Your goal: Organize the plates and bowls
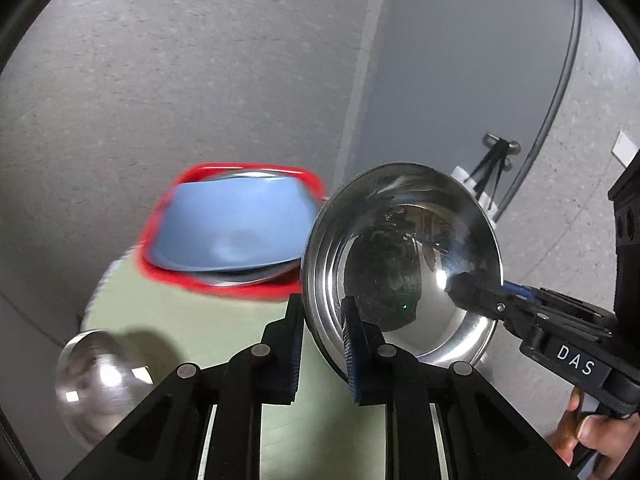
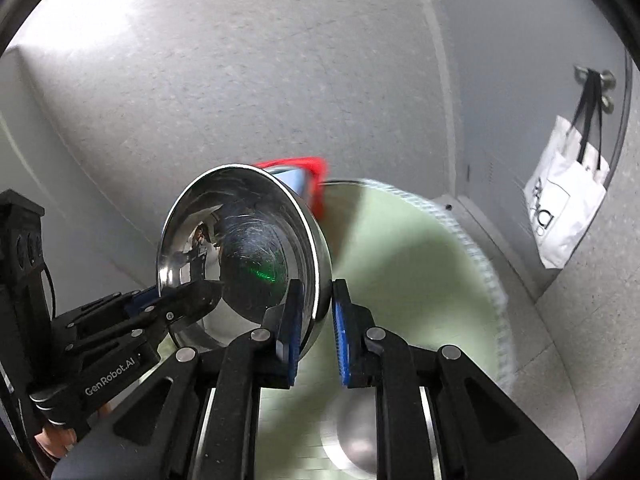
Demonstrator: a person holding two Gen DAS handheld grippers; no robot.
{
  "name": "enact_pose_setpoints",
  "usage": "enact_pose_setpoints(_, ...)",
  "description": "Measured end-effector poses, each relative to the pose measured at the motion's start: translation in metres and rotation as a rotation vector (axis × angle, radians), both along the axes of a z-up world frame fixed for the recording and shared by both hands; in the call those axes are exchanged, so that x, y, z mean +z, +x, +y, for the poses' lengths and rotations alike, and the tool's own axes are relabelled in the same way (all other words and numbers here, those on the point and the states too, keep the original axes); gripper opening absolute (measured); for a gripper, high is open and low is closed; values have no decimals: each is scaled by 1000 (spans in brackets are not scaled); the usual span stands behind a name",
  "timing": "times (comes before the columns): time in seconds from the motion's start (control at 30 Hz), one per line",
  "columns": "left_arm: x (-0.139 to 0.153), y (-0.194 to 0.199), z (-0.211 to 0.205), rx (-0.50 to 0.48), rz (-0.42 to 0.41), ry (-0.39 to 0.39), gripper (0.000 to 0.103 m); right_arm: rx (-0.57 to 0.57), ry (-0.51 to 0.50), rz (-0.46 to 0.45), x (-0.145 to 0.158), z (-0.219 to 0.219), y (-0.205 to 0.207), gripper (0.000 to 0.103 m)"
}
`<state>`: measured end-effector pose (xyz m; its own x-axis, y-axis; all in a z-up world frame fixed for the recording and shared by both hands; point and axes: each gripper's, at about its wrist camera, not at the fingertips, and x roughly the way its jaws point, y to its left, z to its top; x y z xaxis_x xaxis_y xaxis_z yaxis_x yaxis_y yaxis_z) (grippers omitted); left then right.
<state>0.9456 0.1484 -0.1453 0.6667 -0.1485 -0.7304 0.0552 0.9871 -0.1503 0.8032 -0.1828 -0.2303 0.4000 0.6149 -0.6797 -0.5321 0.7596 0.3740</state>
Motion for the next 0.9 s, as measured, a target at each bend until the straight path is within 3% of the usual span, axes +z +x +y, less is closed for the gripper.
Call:
enact_pose_setpoints(0.17,0,-51,84,56,8,42,15,68,22,19,-5,76,-48,14)
enact_pose_setpoints(0.37,-24,-90,167,157,71,45,15,178,-23,76,-31,166,-85,15)
enact_pose_setpoints(0.7,-69,-84,216,181,192,55,15,220,-161,137,-79,235,-93,15)
enact_pose_setpoints(0.9,-90,-44,218,166,222,51,15,207,-194,151,-84,252,-88,16)
